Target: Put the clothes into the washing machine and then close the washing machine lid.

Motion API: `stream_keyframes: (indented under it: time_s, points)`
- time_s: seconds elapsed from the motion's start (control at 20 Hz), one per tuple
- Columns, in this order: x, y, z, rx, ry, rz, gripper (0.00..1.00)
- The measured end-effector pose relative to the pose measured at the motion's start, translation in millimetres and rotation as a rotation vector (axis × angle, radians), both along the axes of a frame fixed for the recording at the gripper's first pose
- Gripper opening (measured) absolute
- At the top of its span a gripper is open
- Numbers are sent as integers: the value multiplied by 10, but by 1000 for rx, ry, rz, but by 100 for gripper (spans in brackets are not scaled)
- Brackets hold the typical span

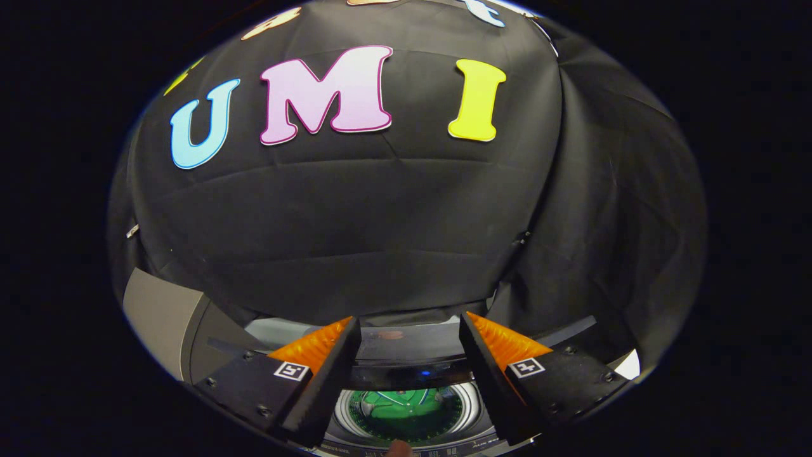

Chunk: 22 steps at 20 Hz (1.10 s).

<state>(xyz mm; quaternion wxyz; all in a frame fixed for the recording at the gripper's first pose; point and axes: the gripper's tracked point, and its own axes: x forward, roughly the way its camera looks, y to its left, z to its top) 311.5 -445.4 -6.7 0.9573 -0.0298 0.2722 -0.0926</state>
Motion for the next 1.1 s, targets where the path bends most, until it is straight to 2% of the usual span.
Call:
stream_keyframes:
  time_s: [0.65,1.1]
  points:
    - [-385,6,-166,12,67,-11,98]
    - [-948,-51,-840,65,232,-39,97]
